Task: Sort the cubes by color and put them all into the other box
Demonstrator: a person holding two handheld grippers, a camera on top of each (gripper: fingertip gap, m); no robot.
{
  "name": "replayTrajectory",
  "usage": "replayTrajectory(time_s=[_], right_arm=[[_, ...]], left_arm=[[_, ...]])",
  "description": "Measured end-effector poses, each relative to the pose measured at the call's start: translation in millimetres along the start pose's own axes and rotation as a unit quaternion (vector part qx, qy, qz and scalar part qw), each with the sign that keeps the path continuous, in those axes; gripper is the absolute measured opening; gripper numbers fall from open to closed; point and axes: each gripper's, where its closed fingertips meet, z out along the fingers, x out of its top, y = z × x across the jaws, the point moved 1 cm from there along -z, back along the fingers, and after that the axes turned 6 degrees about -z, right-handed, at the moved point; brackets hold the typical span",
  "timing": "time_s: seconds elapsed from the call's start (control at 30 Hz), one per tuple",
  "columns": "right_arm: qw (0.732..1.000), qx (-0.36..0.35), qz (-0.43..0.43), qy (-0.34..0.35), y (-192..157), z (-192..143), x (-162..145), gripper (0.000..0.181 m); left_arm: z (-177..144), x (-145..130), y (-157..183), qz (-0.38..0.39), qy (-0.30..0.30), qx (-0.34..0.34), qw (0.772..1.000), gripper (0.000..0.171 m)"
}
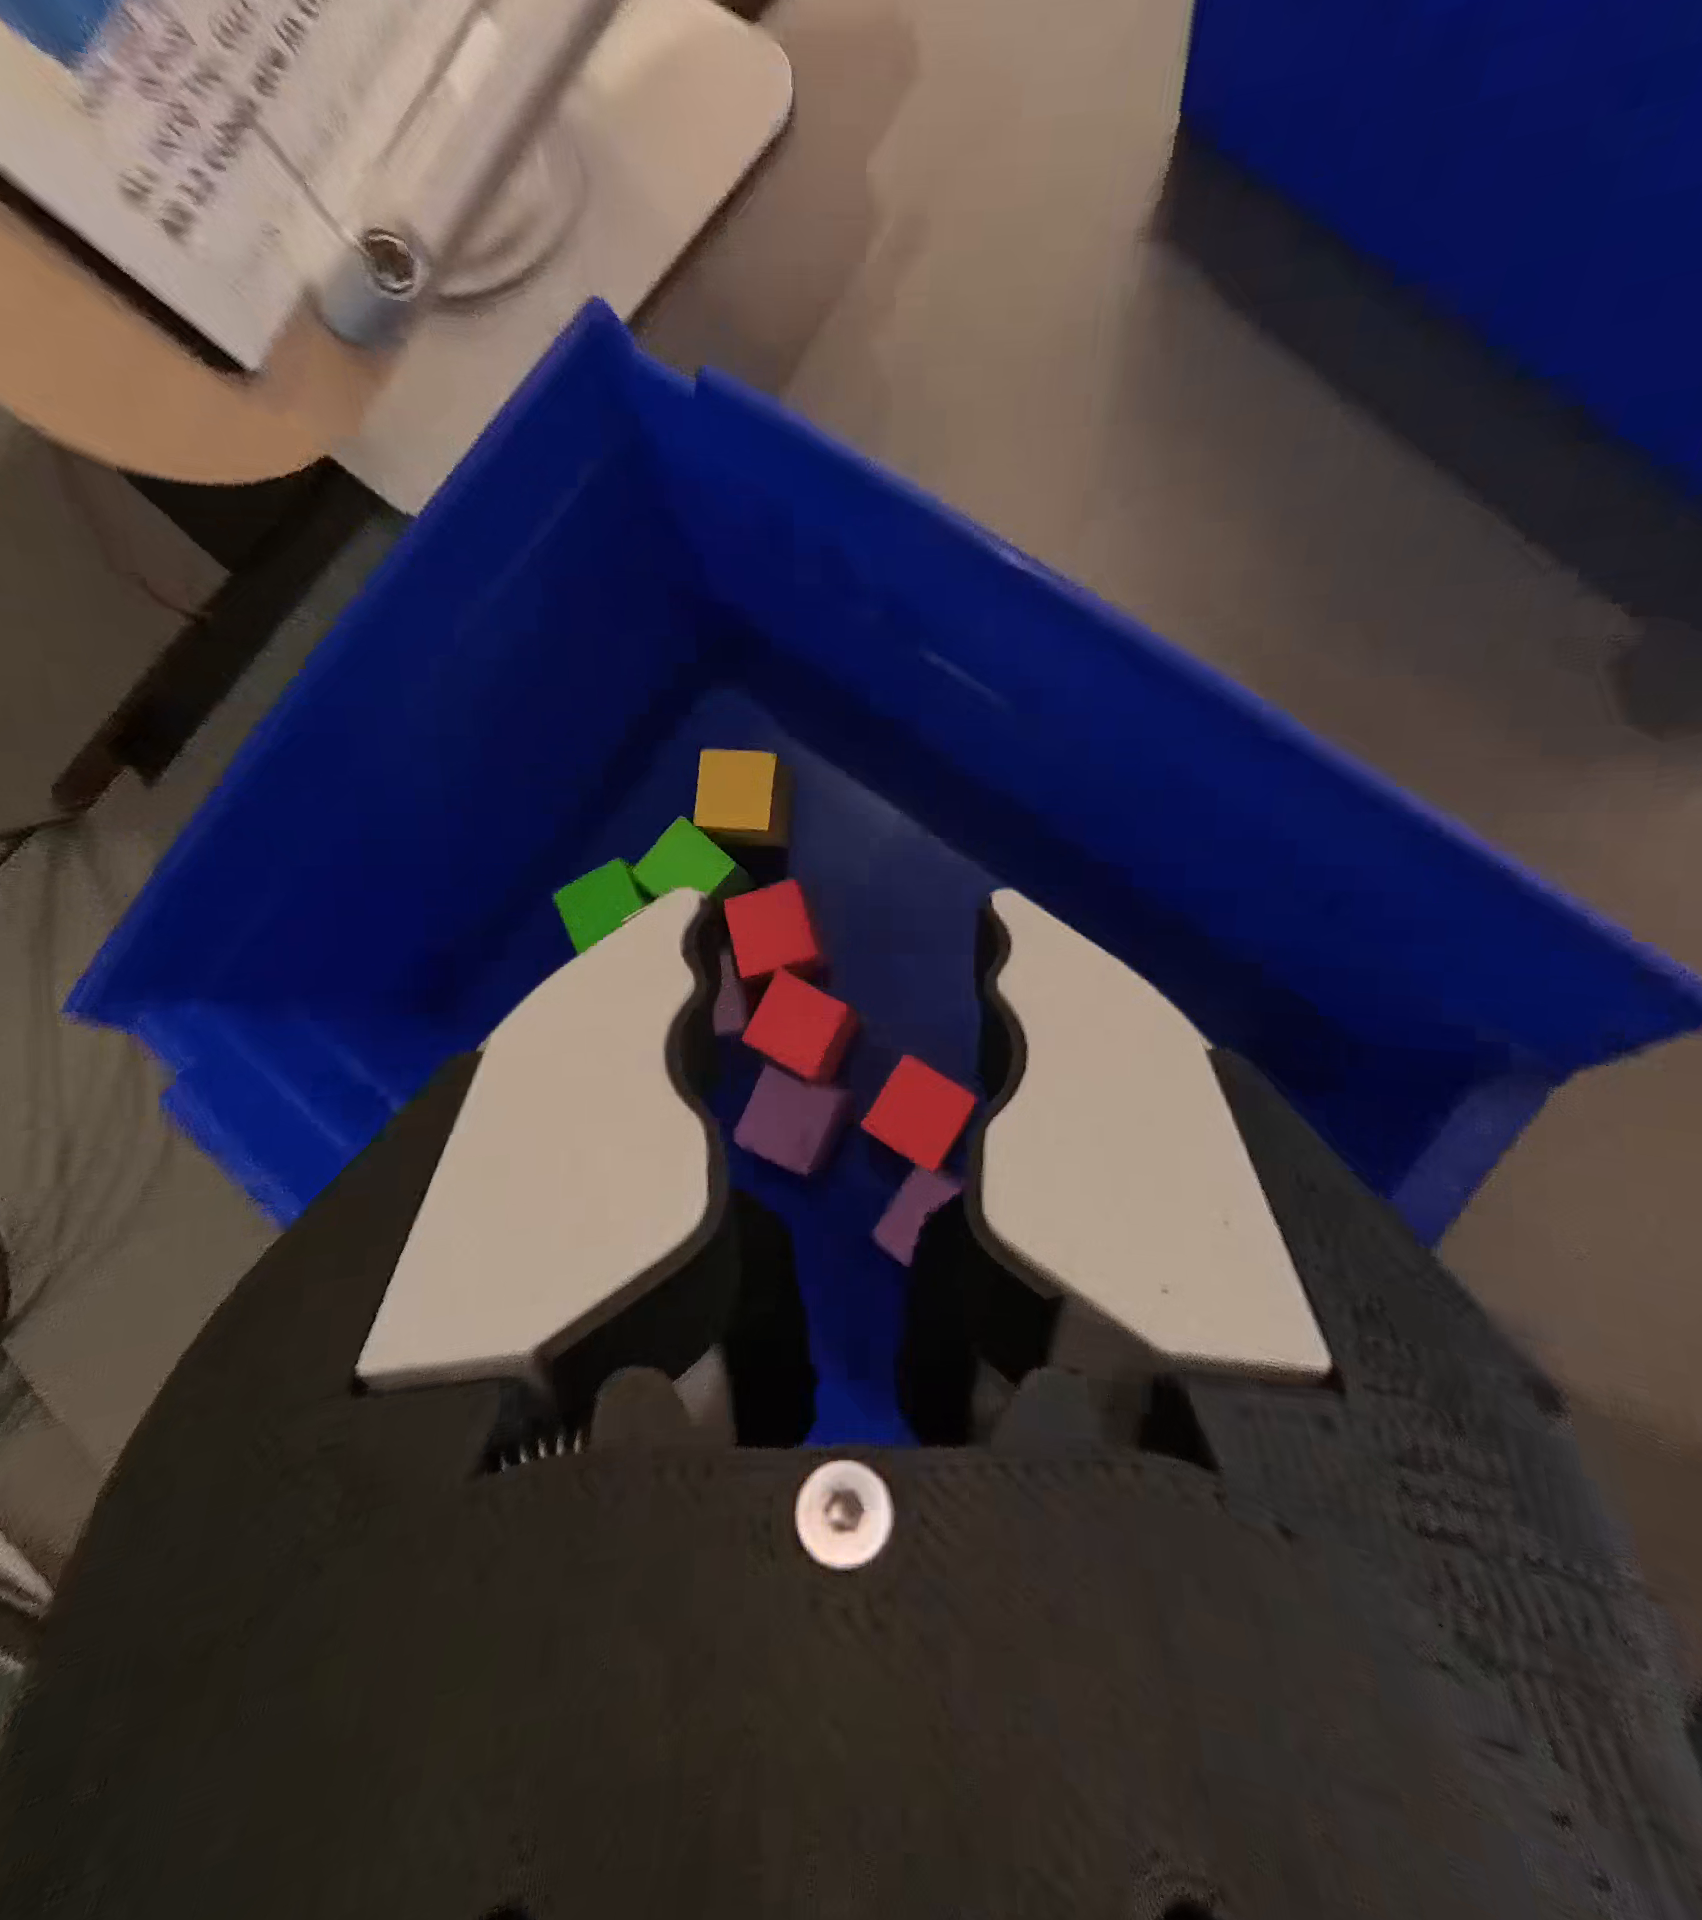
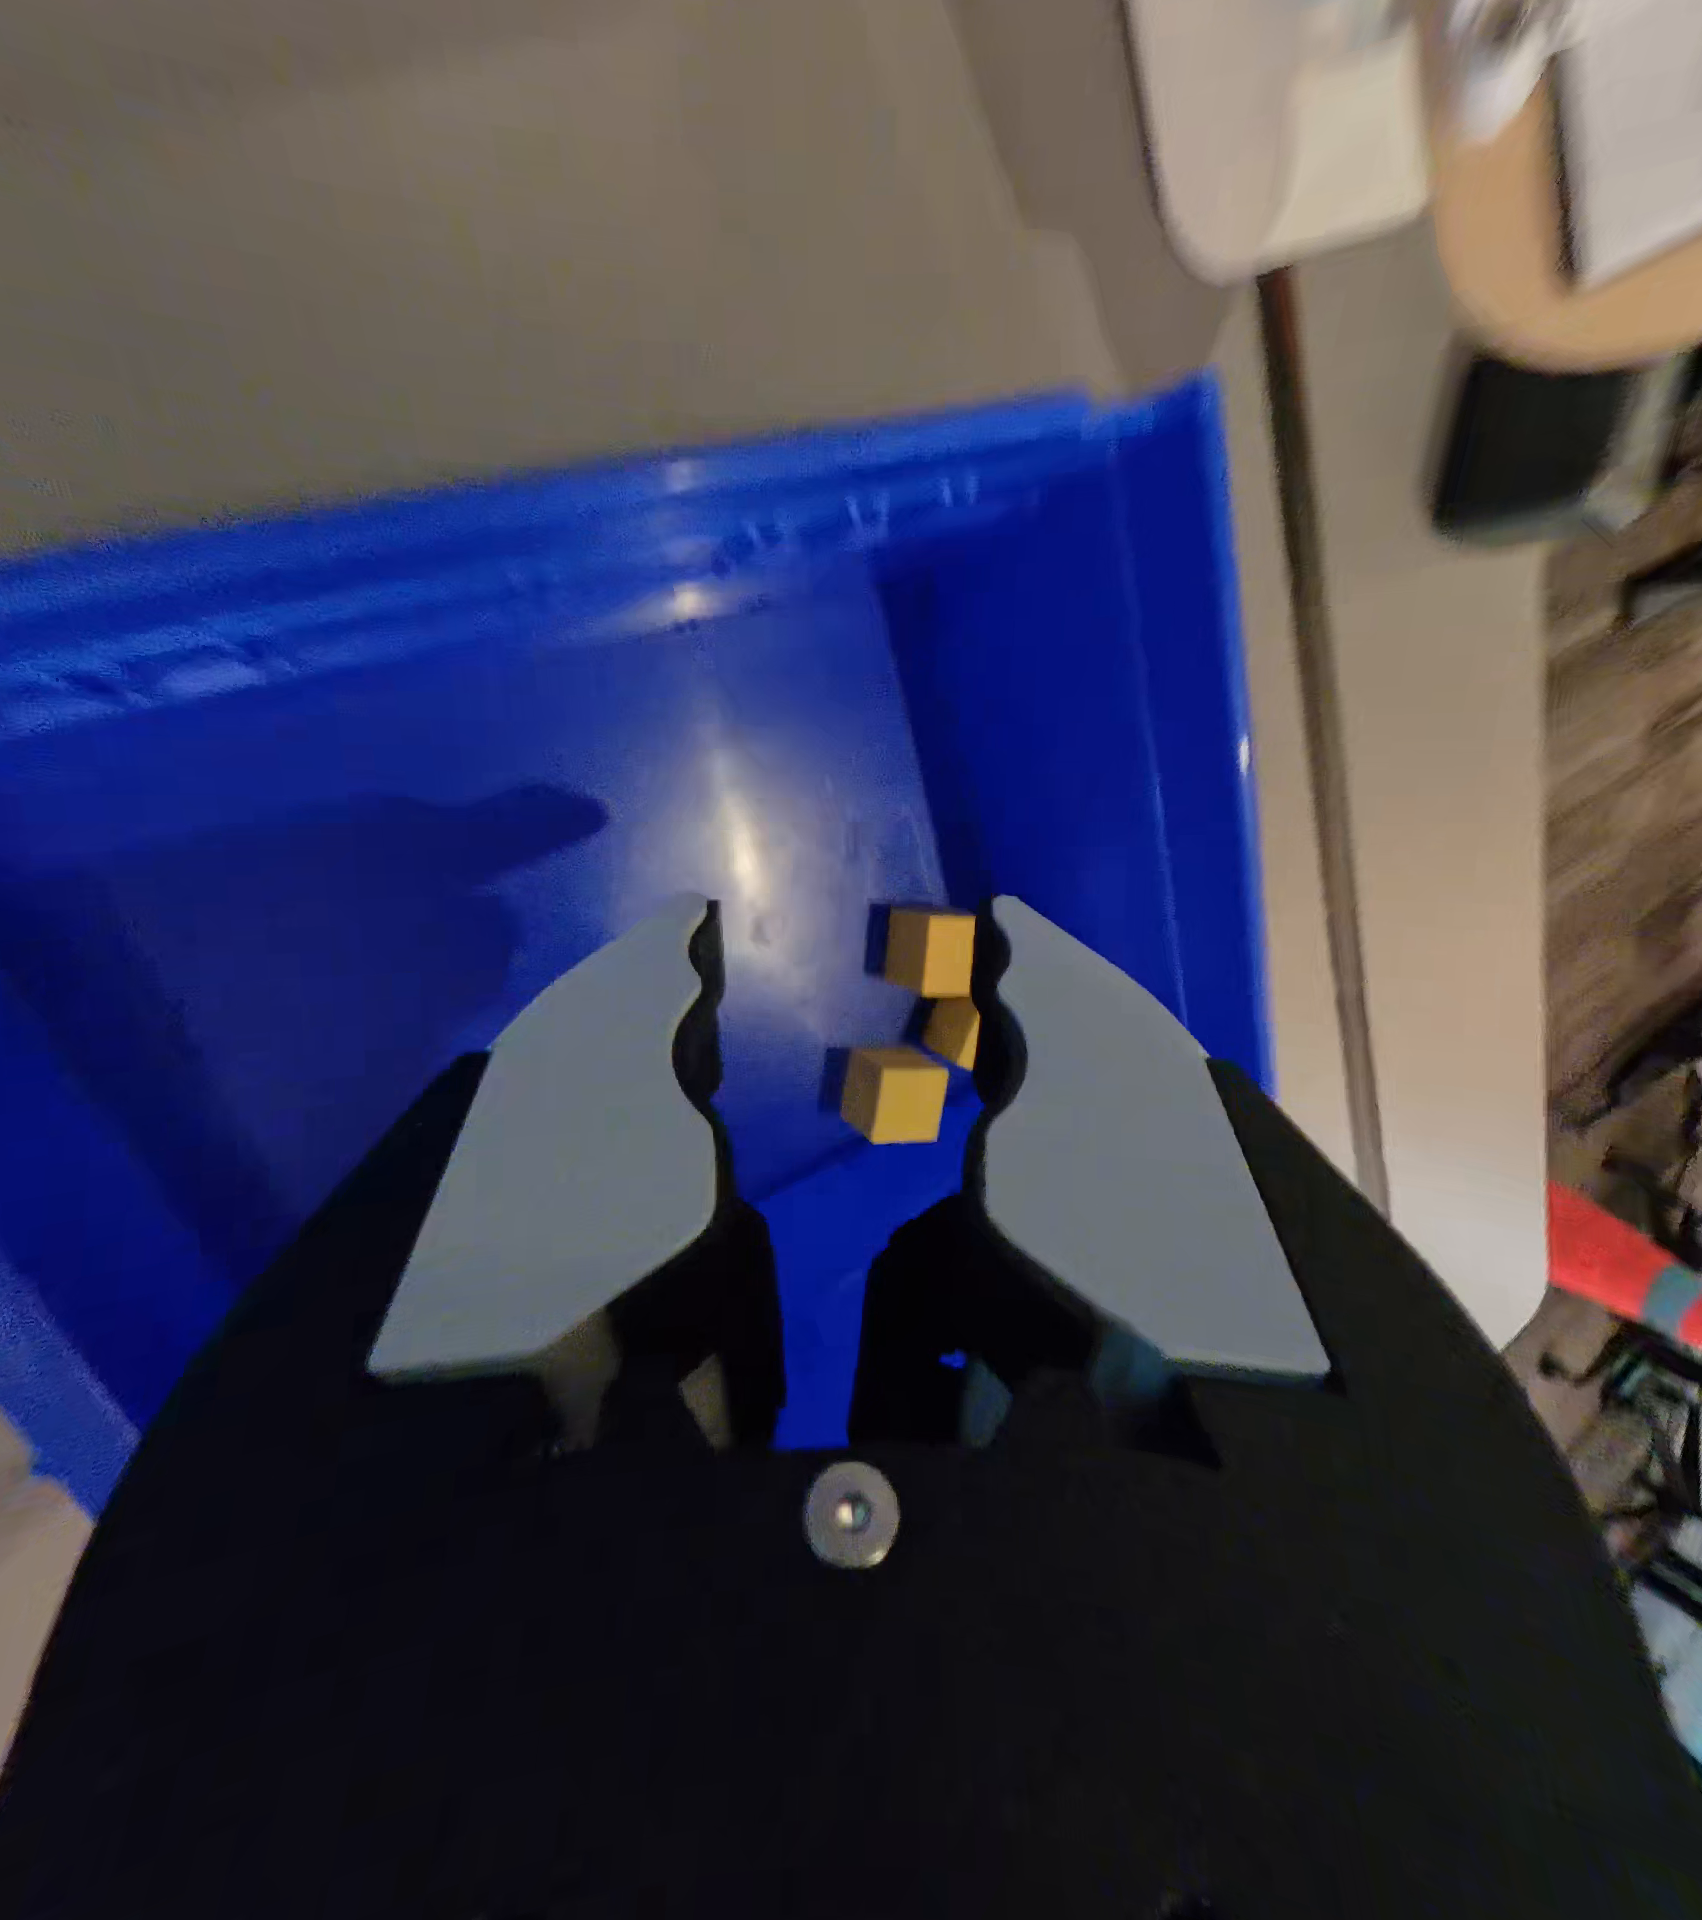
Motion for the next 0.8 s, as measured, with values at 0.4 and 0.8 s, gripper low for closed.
replayTrajectory(time_s=[0.4, 0.8], right_arm=[[0.993, -0.051, -0.031, 0.097, -52, -57, 22, 0.043], [0.992, -0.055, -0.04, 0.11, -62, -65, 21, 0.041]], left_arm=[[104, -14, -35, 0.091, -0.225, 0.001, 0.97, 0.048], [125, -34, -44, 0.073, -0.269, -0.012, 0.96, 0.03]])
